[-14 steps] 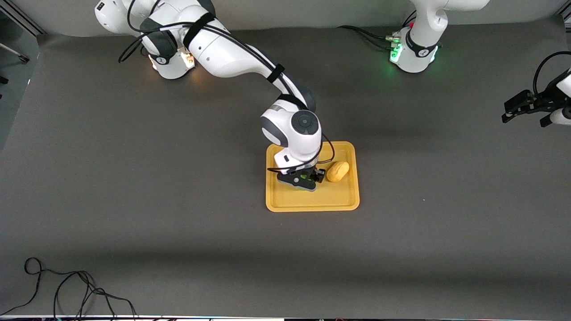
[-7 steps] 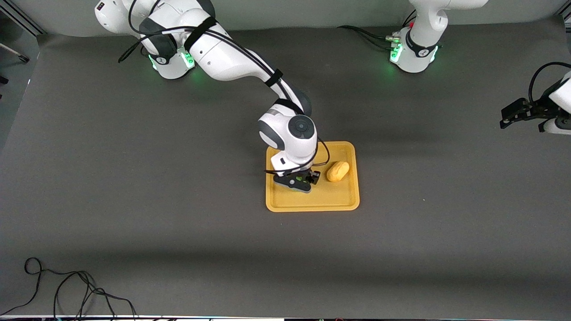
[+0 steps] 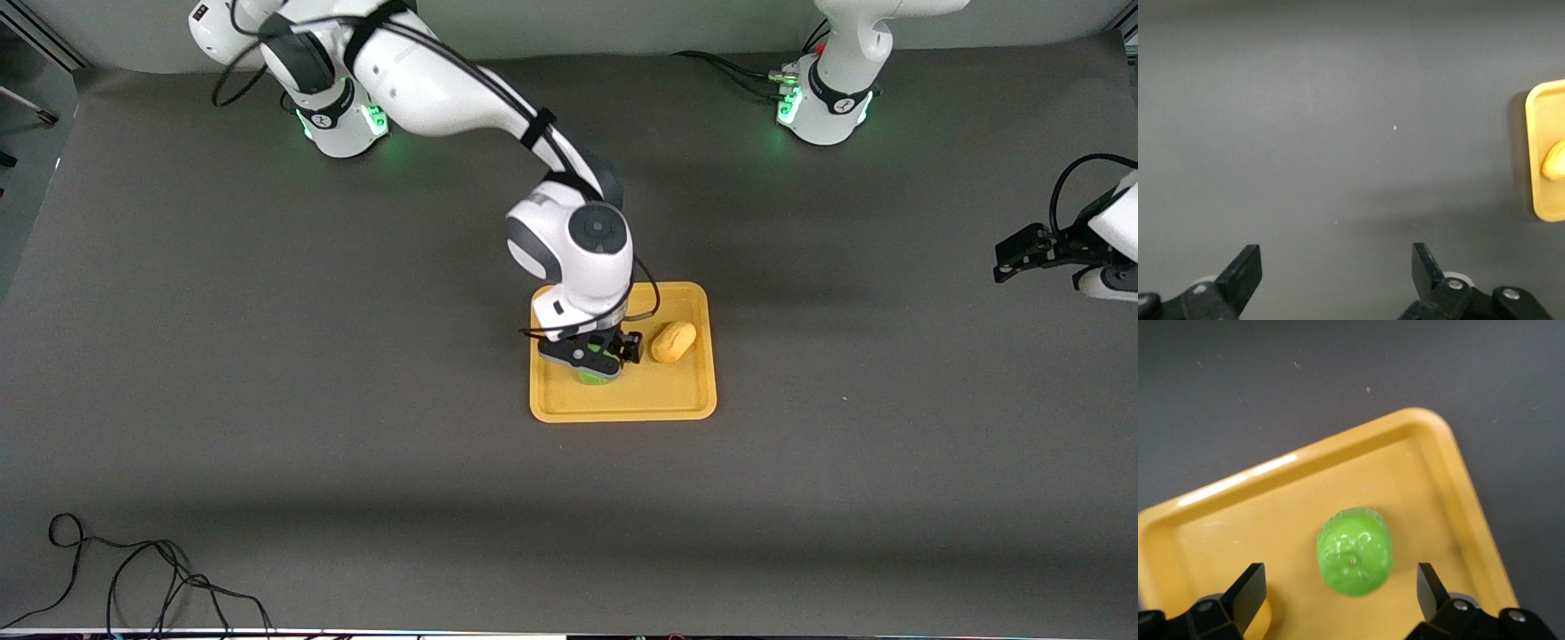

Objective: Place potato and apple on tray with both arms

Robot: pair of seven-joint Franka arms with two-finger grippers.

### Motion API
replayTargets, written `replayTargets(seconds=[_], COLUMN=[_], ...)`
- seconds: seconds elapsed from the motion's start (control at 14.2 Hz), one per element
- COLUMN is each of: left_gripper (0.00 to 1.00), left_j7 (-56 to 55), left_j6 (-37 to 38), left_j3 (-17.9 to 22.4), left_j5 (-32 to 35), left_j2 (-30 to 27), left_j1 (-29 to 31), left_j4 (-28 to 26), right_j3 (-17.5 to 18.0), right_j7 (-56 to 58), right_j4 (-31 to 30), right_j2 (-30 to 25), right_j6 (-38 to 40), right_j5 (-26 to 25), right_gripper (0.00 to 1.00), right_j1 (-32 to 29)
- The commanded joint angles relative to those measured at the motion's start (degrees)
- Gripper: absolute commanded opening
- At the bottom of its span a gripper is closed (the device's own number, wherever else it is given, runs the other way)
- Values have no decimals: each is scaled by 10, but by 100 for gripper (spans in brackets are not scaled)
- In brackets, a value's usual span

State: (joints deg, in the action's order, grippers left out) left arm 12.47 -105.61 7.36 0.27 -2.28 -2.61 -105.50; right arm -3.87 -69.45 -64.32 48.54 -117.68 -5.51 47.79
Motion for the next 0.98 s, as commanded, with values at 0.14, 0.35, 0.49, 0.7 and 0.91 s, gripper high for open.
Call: replayTargets(seconds=[0.14, 0.35, 0.49, 0.7, 0.91], left_gripper=[100, 100, 100, 100, 100], left_j7=[-7, -6, -8, -16, -20], left_j6=[9, 31, 32, 82, 90], left_j3=[-12, -12, -12, -12, -13], left_j5=[-9, -9, -9, -9, -9], left_j2=[66, 68, 68, 68, 66], left_j1=[-5, -15, -25, -37, -39], left_j4=[75, 76, 83, 114, 122], right_j3=[0, -1, 2, 16, 81], right_j7=[67, 190, 259, 371, 492], right_j4=[-26, -30, -69, -170, -223], right_j2=[-168, -234, -286, -382, -437], right_j6=[181, 291, 306, 290, 287], right_j5=[8, 8, 9, 35, 38], right_gripper=[100, 100, 100, 100, 100], right_j1=[-28, -71, -111, -212, -361])
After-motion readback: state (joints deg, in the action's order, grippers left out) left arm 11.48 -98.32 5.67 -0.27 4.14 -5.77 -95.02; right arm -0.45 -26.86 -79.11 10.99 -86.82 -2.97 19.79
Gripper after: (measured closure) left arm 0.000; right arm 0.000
